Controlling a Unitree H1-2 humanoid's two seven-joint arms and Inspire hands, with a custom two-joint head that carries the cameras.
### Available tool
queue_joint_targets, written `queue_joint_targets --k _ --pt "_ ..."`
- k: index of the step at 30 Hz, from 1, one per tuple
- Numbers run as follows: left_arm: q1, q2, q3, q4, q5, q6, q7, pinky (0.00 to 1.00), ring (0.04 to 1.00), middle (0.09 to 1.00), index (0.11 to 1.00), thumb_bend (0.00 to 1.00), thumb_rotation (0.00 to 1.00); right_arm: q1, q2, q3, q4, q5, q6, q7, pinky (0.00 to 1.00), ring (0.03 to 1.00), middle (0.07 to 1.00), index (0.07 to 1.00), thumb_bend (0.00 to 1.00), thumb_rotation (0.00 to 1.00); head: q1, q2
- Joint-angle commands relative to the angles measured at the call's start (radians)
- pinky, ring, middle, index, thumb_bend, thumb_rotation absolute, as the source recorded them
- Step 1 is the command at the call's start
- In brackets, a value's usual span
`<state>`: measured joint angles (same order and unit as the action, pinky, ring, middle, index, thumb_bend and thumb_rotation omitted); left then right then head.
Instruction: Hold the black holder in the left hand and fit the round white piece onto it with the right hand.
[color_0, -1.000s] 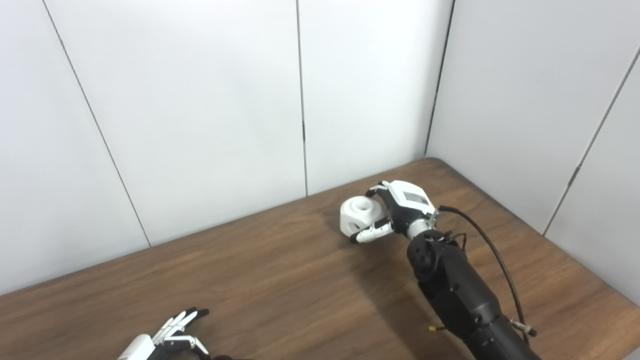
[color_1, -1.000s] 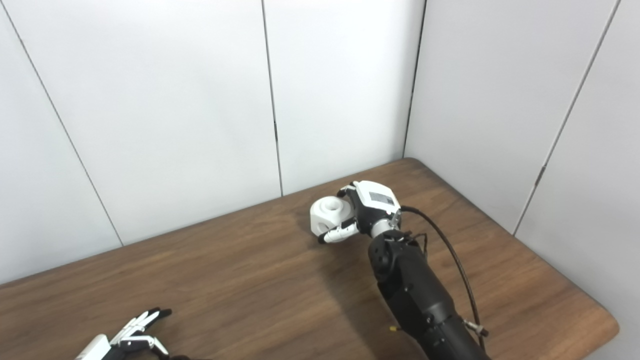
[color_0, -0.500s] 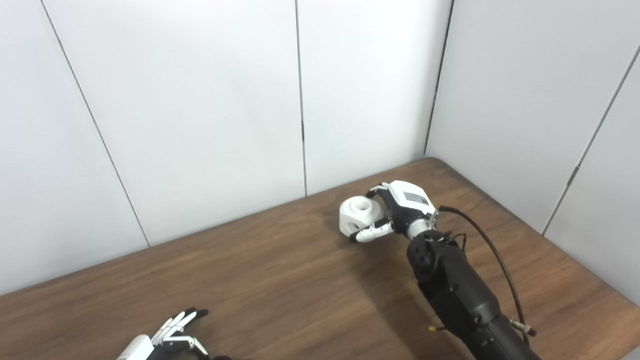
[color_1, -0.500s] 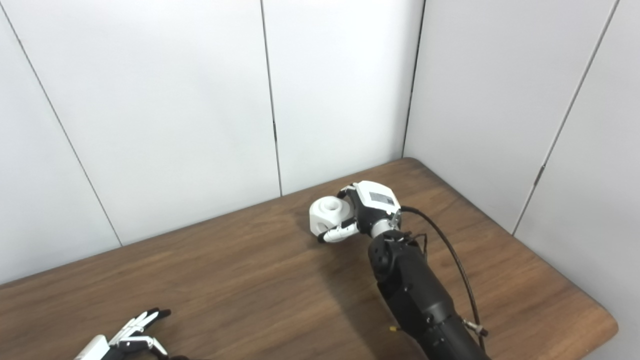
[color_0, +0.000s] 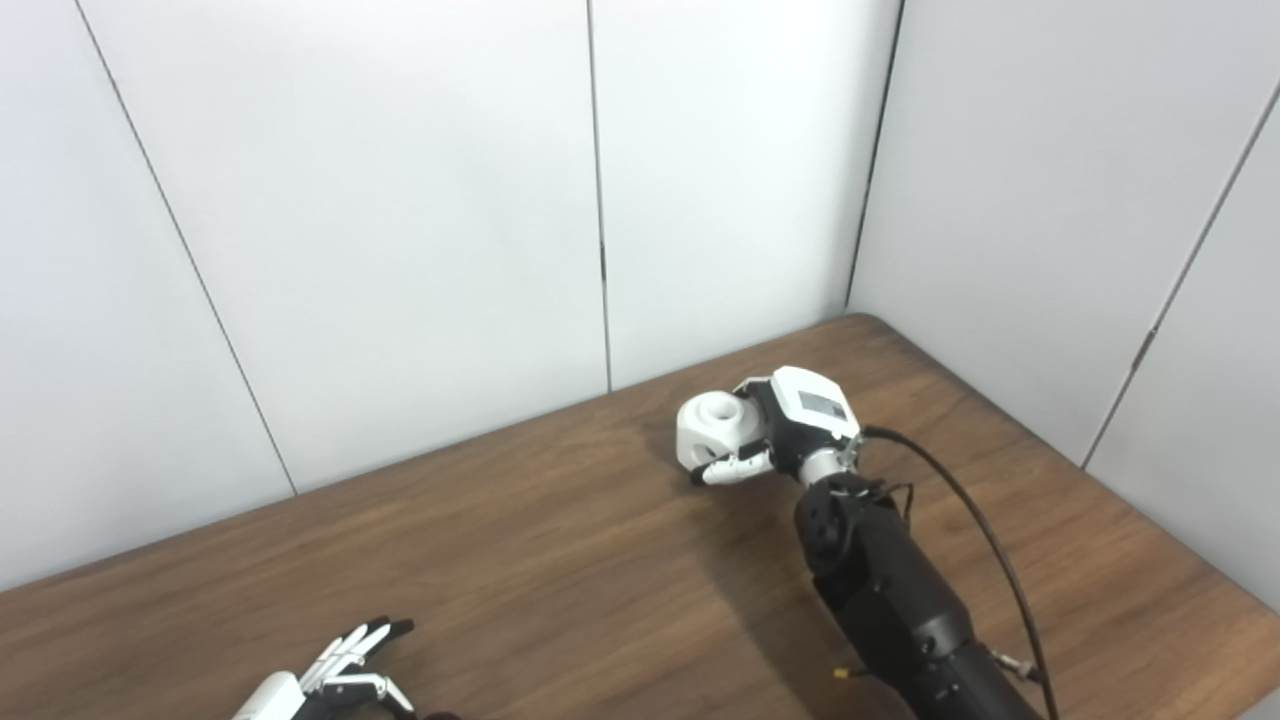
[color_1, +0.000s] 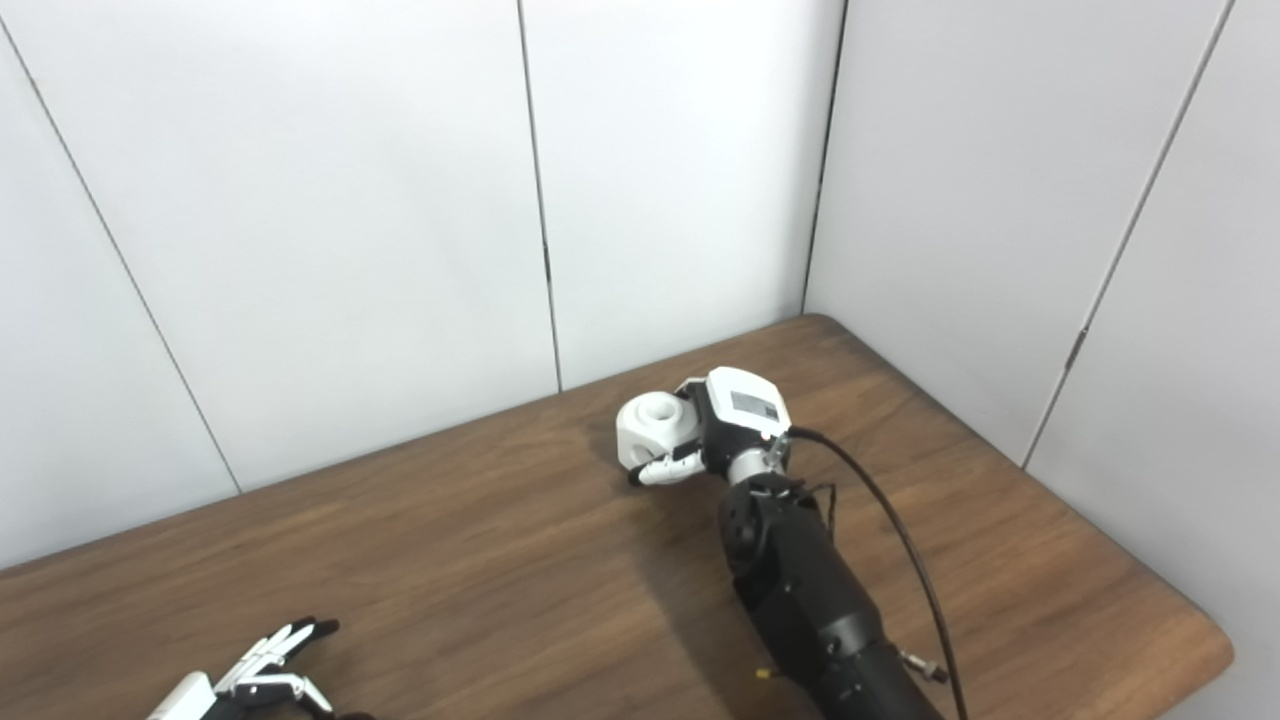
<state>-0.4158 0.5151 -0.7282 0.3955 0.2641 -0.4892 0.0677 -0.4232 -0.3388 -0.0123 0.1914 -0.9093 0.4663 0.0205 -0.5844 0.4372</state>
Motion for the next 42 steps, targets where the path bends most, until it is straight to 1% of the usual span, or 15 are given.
queue_joint_targets --k 1,3,6,7,8,10,14,20,26,30,32,36,37,39,42 --pt "0.116 0.065 -0.04 0.086 0.031 0.019 -0.031 1.0 1.0 0.961 0.481 0.52 0.06 -0.056 -0.008 -0.008 0.006 0.003 0.001 -0.075 0.72 0.785 0.814 0.65 0.81 0.38 0.0 0.002" --pt "0.119 0.066 -0.038 0.082 0.032 0.019 -0.031 1.0 1.0 0.96 0.481 0.52 0.06 -0.06 -0.005 -0.003 0.027 0.014 -0.003 -0.111 0.72 0.778 0.805 0.638 0.81 0.37 0.002 0.004" --pt "0.125 0.067 -0.037 0.081 0.03 0.019 -0.028 1.0 1.0 0.962 0.481 0.52 0.06 -0.063 0.001 0.0 0.063 0.035 -0.02 -0.187 0.71 0.754 0.776 0.6 0.8 0.32 0.003 0.008" --pt "0.127 0.068 -0.036 0.08 0.03 0.019 -0.028 1.0 1.0 0.961 0.481 0.52 0.06 -0.064 0.003 0.001 0.076 0.04 -0.026 -0.217 0.7 0.741 0.761 0.573 0.77 0.28 0.004 0.01" --pt "0.128 0.068 -0.035 0.079 0.029 0.019 -0.028 1.0 1.0 0.961 0.481 0.52 0.06 -0.065 0.005 0.002 0.088 0.045 -0.033 -0.246 0.7 0.733 0.75 0.531 0.65 0.22 0.004 0.01" --pt "0.132 0.069 -0.033 0.075 0.028 0.019 -0.027 1.0 1.0 0.959 0.481 0.52 0.06 -0.063 0.005 0.013 0.114 0.044 -0.045 -0.308 0.7 0.708 0.717 0.493 0.54 0.16 0.008 0.013" --pt "0.138 0.07 -0.023 0.065 0.025 0.019 -0.036 1.0 1.0 0.959 0.482 0.52 0.06 -0.061 0.004 0.03 0.144 0.056 -0.051 -0.373 0.7 0.689 0.688 0.481 0.51 0.14 0.012 0.017" --pt "0.142 0.073 -0.021 0.05 0.038 0.019 -0.034 1.0 1.0 0.958 0.482 0.52 0.06 -0.054 -0.008 0.054 0.142 0.071 -0.051 -0.392 0.69 0.677 0.676 0.481 0.51 0.14 0.02 0.024" --pt "0.145 0.064 -0.011 0.048 0.046 0.019 -0.037 1.0 1.0 0.956 0.482 0.52 0.06 -0.041 -0.024 0.084 0.067 0.07 -0.046 -0.364 0.67 0.686 0.683 0.481 0.51 0.15 0.038 0.033" --pt "0.149 0.05 0.005 0.042 0.063 0.019 -0.044 1.0 1.0 0.956 0.482 0.52 0.06 -0.031 -0.032 0.1 -0.023 0.087 -0.049 -0.298 0.67 0.697 0.688 0.481 0.51 0.15 0.078 0.047" --pt "0.152 0.043 0.016 0.037 0.073 0.019 -0.048 1.0 1.0 0.956 0.482 0.52 0.06 -0.029 -0.032 0.098 -0.068 0.111 -0.042 -0.248 0.63 0.703 0.696 0.48 0.51 0.15 0.097 0.052" --pt "0.163 0.018 0.064 0.03 0.116 0.021 -0.06 1.0 1.0 0.947 0.483 0.52 0.06 -0.035 0.014 0.042 -0.207 0.175 0.003 -0.075 0.65 0.711 0.699 0.48 0.52 0.14 0.148 0.066" --pt "0.168 0.009 0.078 0.028 0.131 0.024 -0.062 1.0 1.0 0.946 0.483 0.52 0.06 -0.037 0.026 0.031 -0.244 0.157 0.003 -0.011 0.66 0.717 0.696 0.48 0.52 0.14 0.157 0.068" --pt "0.175 -0.007 0.103 0.027 0.153 0.025 -0.066 1.0 1.0 0.94 0.484 0.52 0.06 -0.041 0.047 0.019 -0.303 0.113 0.004 0.088 0.63 0.709 0.684 0.479 0.52 0.14 0.175 0.073" --pt "0.187 -0.026 0.134 0.014 0.181 0.035 -0.081 1.0 1.0 0.938 0.484 0.52 0.06 -0.044 0.08 0.013 -0.367 0.047 0.004 0.19 0.63 0.706 0.684 0.479 0.52 0.14 0.21 0.085"
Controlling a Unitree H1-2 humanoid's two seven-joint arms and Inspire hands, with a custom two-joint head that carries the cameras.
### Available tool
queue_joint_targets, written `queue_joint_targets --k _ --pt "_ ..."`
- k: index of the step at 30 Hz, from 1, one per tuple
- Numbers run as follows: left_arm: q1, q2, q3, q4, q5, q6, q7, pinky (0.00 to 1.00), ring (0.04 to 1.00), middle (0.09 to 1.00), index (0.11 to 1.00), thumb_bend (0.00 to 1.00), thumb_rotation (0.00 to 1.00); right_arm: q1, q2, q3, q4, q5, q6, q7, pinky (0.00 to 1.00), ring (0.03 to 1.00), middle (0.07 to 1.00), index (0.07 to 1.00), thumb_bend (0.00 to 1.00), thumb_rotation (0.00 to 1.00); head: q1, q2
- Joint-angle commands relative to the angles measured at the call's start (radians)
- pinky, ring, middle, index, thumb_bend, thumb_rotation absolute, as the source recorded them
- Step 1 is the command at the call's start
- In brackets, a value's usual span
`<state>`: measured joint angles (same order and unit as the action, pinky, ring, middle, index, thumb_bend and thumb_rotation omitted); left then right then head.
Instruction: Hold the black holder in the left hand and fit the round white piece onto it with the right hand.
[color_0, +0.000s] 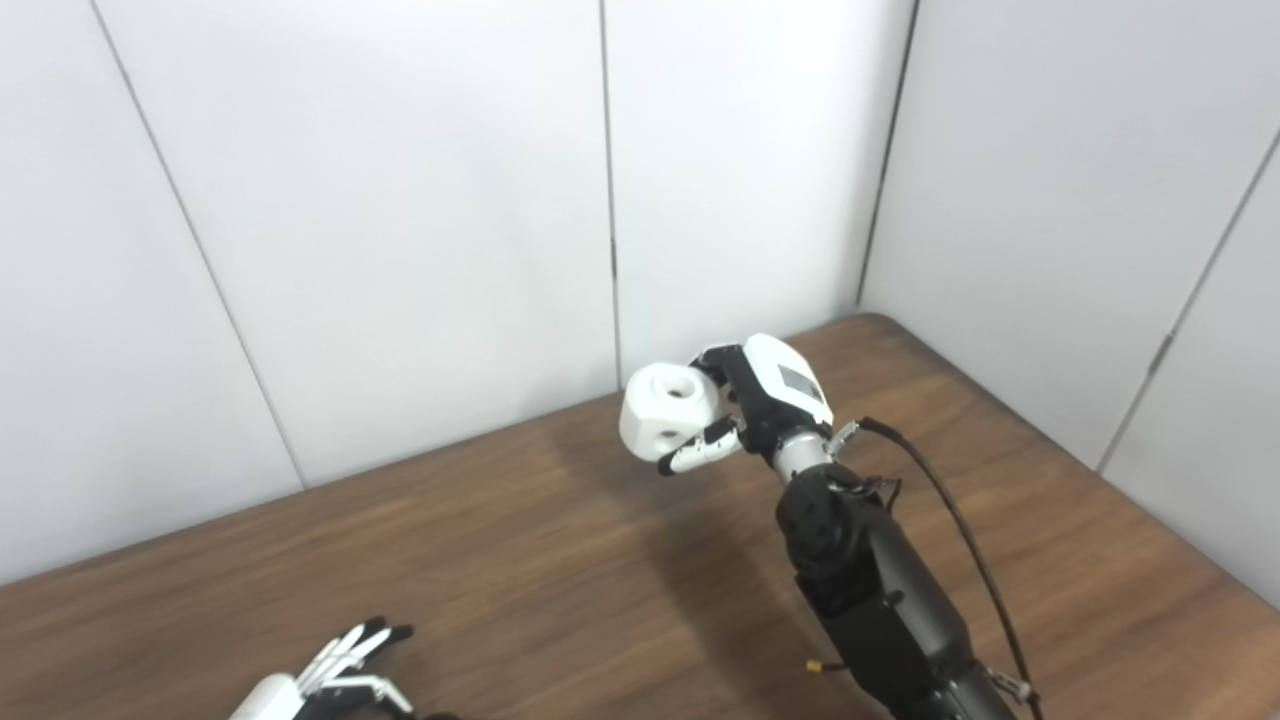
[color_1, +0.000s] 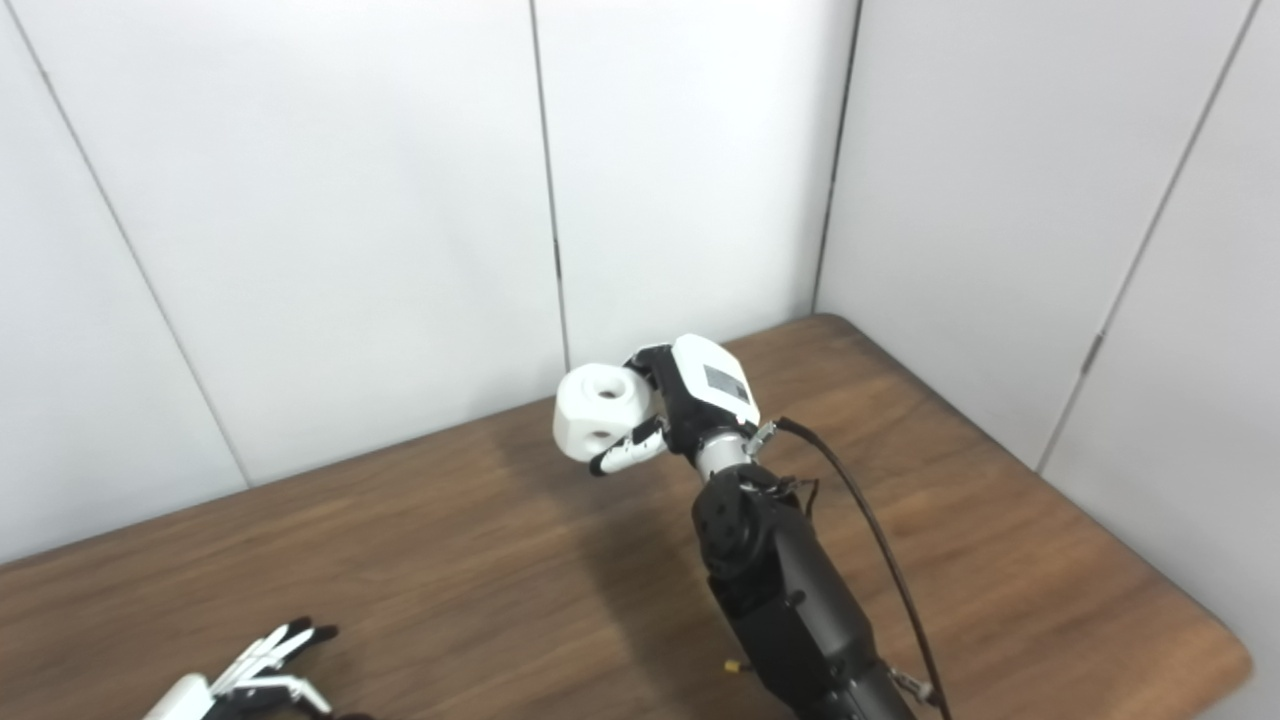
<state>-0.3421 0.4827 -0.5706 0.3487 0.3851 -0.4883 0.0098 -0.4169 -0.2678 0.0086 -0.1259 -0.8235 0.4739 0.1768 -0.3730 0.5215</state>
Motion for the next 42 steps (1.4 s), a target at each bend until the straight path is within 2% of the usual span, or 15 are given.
queue_joint_targets --k 1,4,5,9,13,19,27,42 --pt "0.118 0.0 -0.013 0.052 0.072 0.046 -0.03 1.0 1.0 0.937 0.484 0.52 0.06 -0.052 0.02 -0.008 -0.071 -0.059 -0.004 0.066 0.63 0.701 0.678 0.479 0.52 0.14 0.014 0.007" --pt "0.129 -0.02 0.014 0.032 0.1 0.064 -0.048 1.0 1.0 0.936 0.485 0.52 0.06 -0.056 0.041 -0.013 -0.117 -0.1 -0.004 0.143 0.62 0.69 0.671 0.479 0.52 0.14 0.073 0.031" --pt "0.132 -0.026 0.022 0.03 0.111 0.066 -0.05 1.0 1.0 0.936 0.485 0.52 0.06 -0.056 0.048 -0.011 -0.132 -0.108 -0.004 0.168 0.61 0.686 0.669 0.479 0.52 0.14 0.073 0.031" --pt "0.14 -0.061 0.048 0.013 0.157 0.096 -0.056 1.0 1.0 0.93 0.484 0.52 0.06 -0.049 0.056 0.001 -0.197 -0.113 -0.005 0.264 0.6 0.685 0.675 0.48 0.52 0.14 0.165 0.061" --pt "0.143 -0.093 0.063 -0.004 0.179 0.127 -0.071 1.0 1.0 0.934 0.484 0.52 0.06 -0.032 0.054 0.014 -0.249 -0.07 -0.005 0.314 0.6 0.687 0.68 0.478 0.52 0.14 0.232 0.081" --pt "0.139 -0.12 0.065 -0.013 0.208 0.158 -0.081 1.0 1.0 0.945 0.484 0.52 0.06 -0.019 0.056 0.038 -0.298 -0.045 -0.005 0.367 0.64 0.707 0.692 0.478 0.52 0.14 0.288 0.113" --pt "0.125 -0.143 0.068 -0.032 0.215 0.203 -0.104 1.0 1.0 0.946 0.484 0.52 0.06 -0.011 0.05 0.072 -0.329 -0.006 -0.008 0.385 0.63 0.701 0.694 0.479 0.52 0.13 0.362 0.142" --pt "0.089 -0.169 0.054 -0.034 0.214 0.226 -0.122 1.0 1.0 0.949 0.483 0.52 0.06 0.026 0.062 0.145 -0.339 0.006 -0.007 0.408 0.63 0.701 0.693 0.479 0.52 0.13 0.425 0.171"
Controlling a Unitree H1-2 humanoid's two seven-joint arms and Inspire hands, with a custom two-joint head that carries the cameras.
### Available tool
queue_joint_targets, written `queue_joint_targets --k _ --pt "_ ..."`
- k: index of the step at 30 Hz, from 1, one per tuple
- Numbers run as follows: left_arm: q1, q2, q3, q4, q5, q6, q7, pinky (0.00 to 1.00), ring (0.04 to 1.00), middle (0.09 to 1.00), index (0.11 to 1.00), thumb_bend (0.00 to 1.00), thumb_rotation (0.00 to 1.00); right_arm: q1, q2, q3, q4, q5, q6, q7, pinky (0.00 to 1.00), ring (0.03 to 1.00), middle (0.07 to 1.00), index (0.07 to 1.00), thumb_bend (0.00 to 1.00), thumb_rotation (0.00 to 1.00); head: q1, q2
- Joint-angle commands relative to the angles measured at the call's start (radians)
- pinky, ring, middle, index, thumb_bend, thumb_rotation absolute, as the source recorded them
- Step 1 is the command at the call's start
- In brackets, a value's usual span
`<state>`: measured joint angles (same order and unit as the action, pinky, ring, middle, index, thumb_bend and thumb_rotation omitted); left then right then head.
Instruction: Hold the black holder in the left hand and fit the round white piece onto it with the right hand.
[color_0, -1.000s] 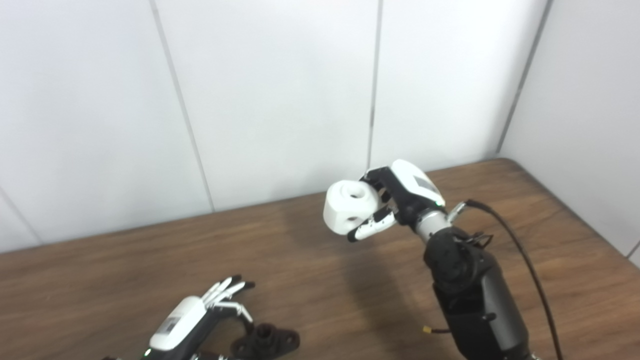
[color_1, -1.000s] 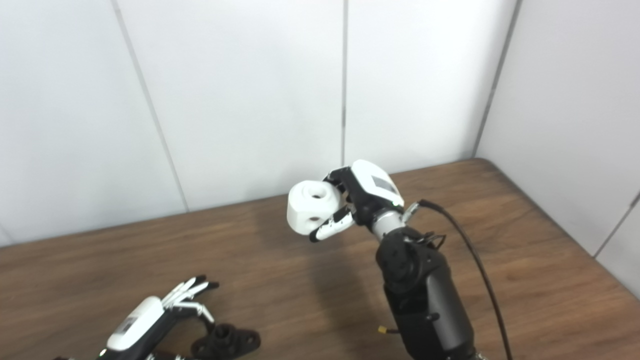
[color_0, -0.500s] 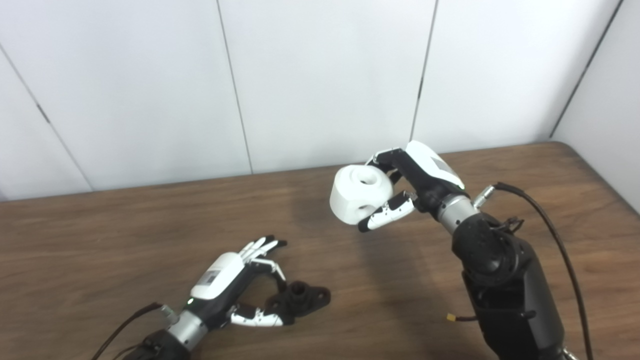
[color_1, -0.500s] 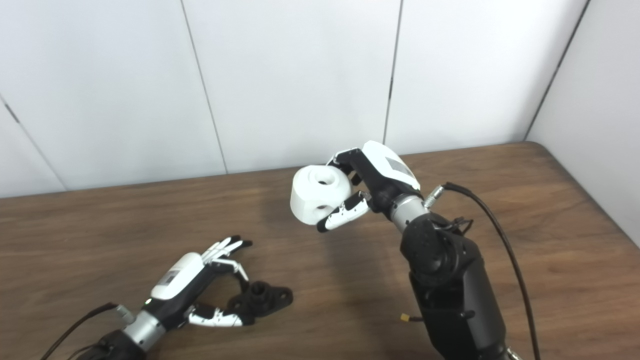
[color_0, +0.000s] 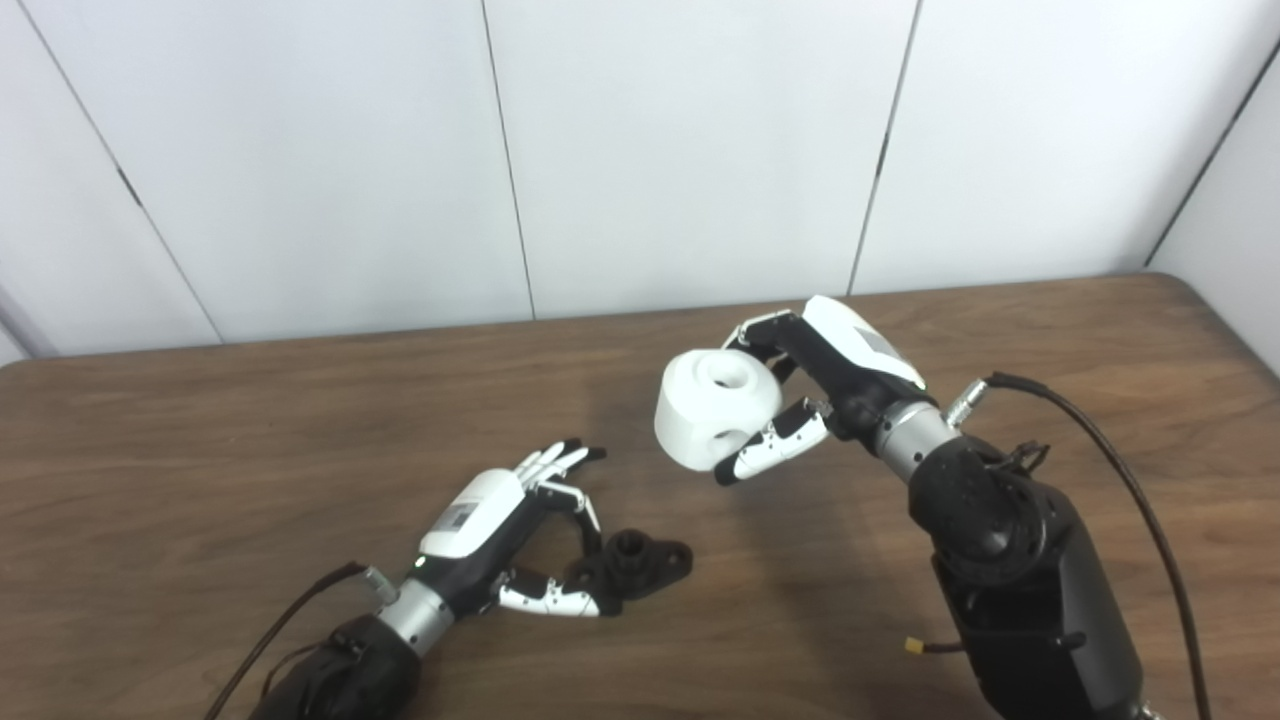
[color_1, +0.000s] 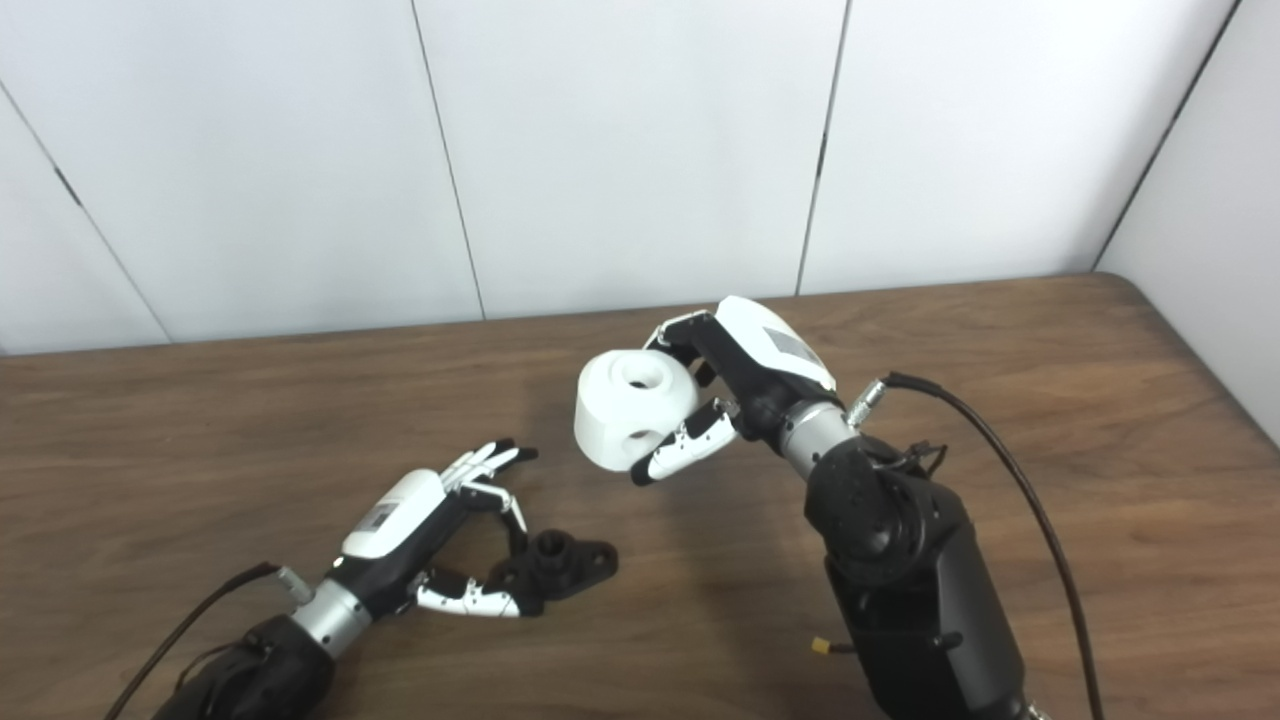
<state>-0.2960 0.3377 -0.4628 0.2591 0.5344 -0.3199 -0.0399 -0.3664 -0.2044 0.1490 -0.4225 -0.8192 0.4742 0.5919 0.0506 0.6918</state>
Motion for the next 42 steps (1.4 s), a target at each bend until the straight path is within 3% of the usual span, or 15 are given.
queue_joint_targets --k 1,21,42 --pt "0.042 -0.025 -0.055 0.056 0.065 0.058 -0.071 1.0 1.0 0.95 0.483 0.52 0.06 -0.023 -0.004 0.012 -0.04 0.006 -0.009 -0.009 0.62 0.698 0.692 0.479 0.52 0.13 0.004 0.002" --pt "0.035 -0.04 -0.067 0.039 0.07 0.08 -0.071 1.0 1.0 0.951 0.483 0.52 0.06 0.008 -0.044 0.111 -0.005 0.044 -0.04 -0.033 0.63 0.712 0.701 0.479 0.52 0.14 0.042 0.024" --pt "0.037 -0.039 -0.068 0.013 0.06 0.095 -0.08 1.0 1.0 0.95 0.483 0.52 0.06 0.023 -0.038 0.153 0.0 0.059 -0.038 -0.038 0.62 0.705 0.702 0.479 0.52 0.14 0.054 0.042"
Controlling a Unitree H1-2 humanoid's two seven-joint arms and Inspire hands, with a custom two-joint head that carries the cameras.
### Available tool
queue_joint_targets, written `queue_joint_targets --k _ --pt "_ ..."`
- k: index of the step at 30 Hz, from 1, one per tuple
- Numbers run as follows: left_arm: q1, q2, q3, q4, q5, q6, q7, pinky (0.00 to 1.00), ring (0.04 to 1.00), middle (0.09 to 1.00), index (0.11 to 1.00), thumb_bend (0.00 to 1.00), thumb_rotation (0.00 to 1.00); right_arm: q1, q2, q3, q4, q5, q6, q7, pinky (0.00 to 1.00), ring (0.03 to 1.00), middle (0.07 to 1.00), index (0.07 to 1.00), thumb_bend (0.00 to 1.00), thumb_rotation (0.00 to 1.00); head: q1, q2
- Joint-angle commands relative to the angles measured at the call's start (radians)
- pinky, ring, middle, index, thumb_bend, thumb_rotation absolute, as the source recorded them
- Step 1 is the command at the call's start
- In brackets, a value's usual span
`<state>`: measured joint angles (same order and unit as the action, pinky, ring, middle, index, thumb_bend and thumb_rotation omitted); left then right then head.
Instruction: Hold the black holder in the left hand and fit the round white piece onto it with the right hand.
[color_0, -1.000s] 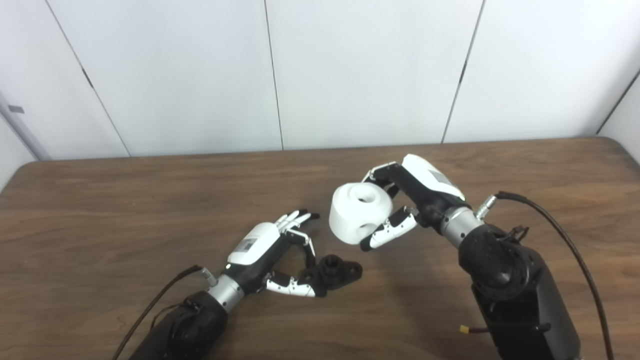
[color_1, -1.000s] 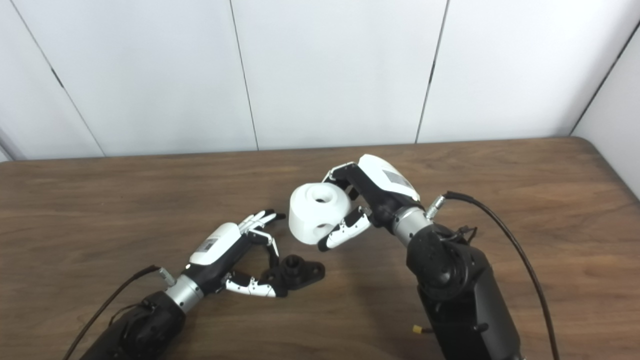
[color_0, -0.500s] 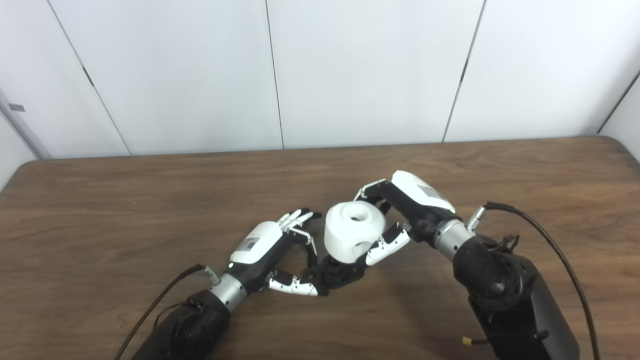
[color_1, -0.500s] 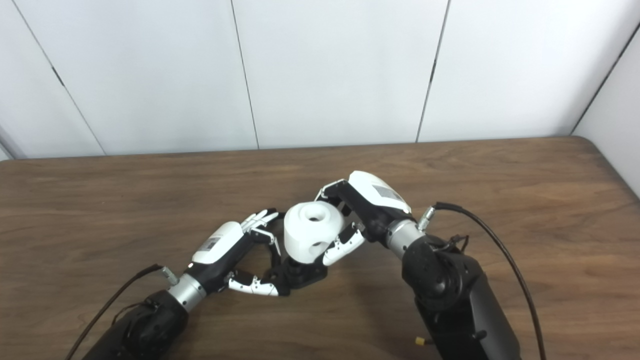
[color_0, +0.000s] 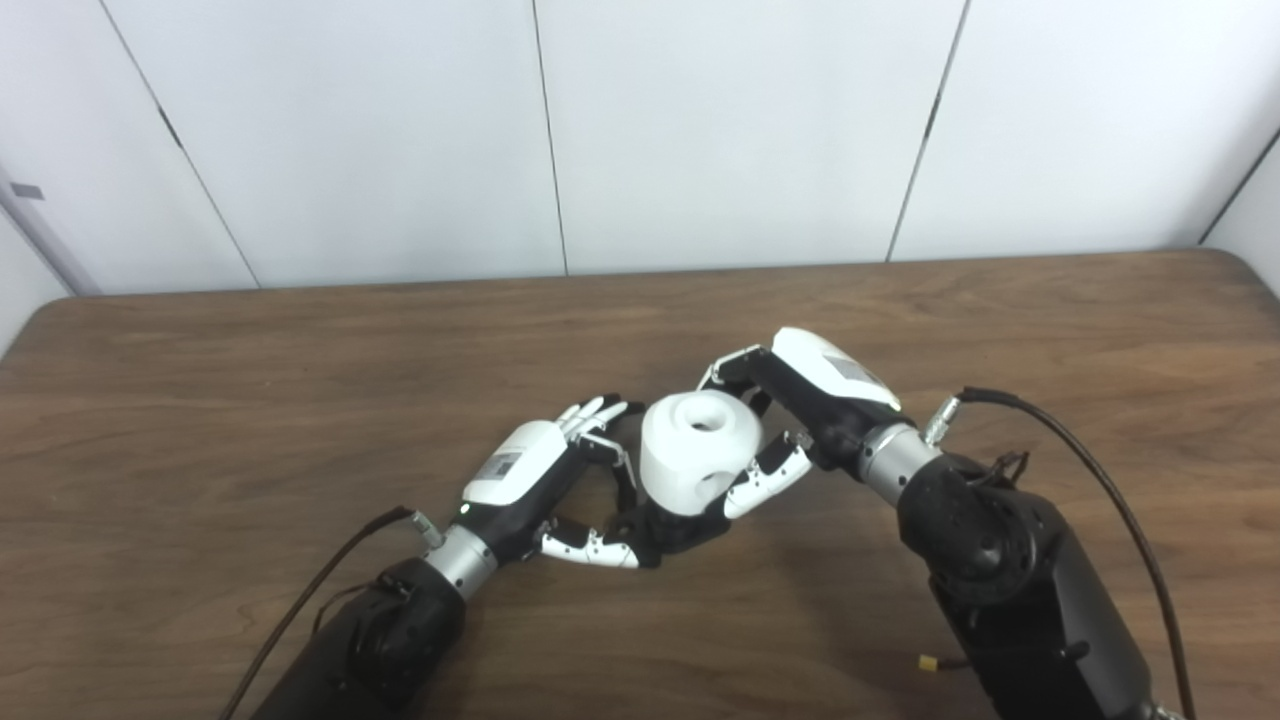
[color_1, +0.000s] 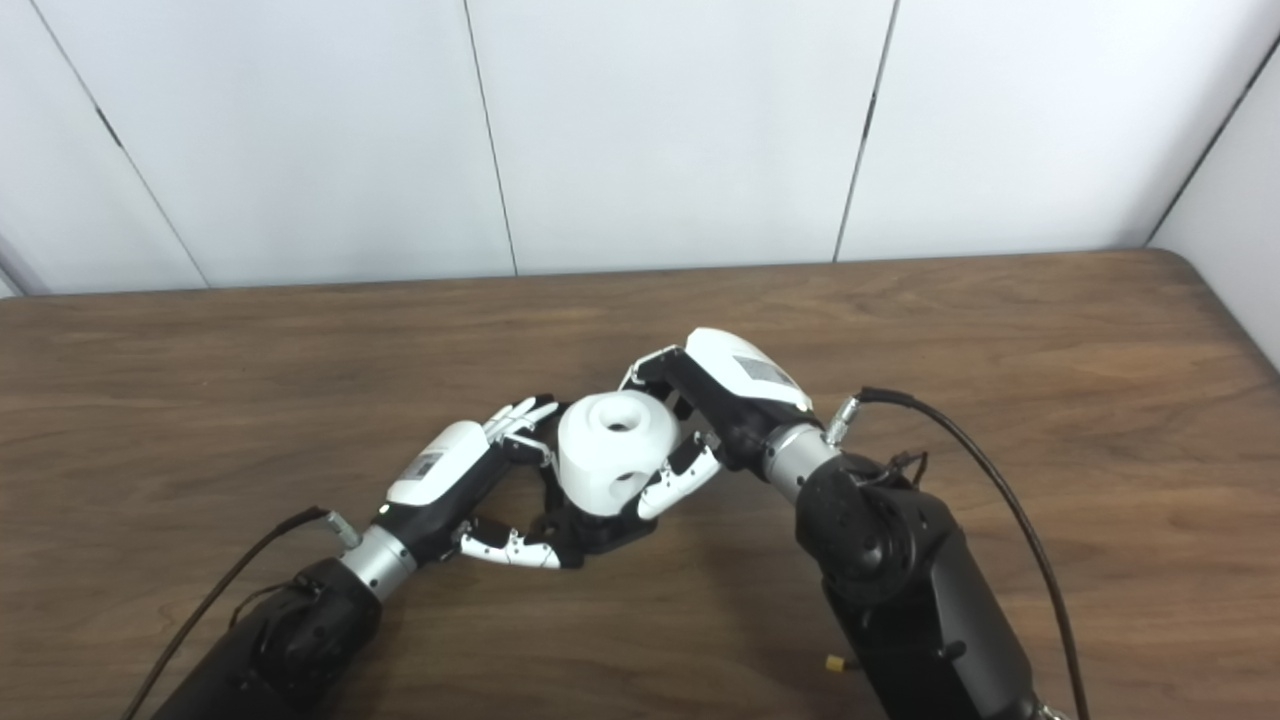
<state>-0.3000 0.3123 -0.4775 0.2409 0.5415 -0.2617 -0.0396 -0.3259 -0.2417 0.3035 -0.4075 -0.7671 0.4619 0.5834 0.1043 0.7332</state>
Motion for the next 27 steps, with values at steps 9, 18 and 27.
queue_joint_targets --k 9,18,27 --pt "0.042 -0.017 -0.055 0.031 0.05 0.042 -0.078 1.0 1.0 0.949 0.483 0.52 0.06 -0.007 -0.001 0.035 0.003 0.017 -0.028 -0.029 0.66 0.726 0.707 0.478 0.52 0.14 0.004 0.006" --pt "0.039 -0.02 -0.055 0.033 0.047 0.041 -0.08 1.0 1.0 0.951 0.483 0.52 0.06 -0.008 -0.008 0.067 0.019 0.021 -0.033 -0.034 0.66 0.724 0.706 0.479 0.52 0.14 0.005 0.01" --pt "0.038 -0.023 -0.055 0.026 0.044 0.047 -0.085 1.0 1.0 0.952 0.483 0.52 0.06 -0.02 -0.025 0.091 0.018 0.026 -0.023 -0.008 0.69 0.737 0.716 0.48 0.52 0.14 0.01 0.017"
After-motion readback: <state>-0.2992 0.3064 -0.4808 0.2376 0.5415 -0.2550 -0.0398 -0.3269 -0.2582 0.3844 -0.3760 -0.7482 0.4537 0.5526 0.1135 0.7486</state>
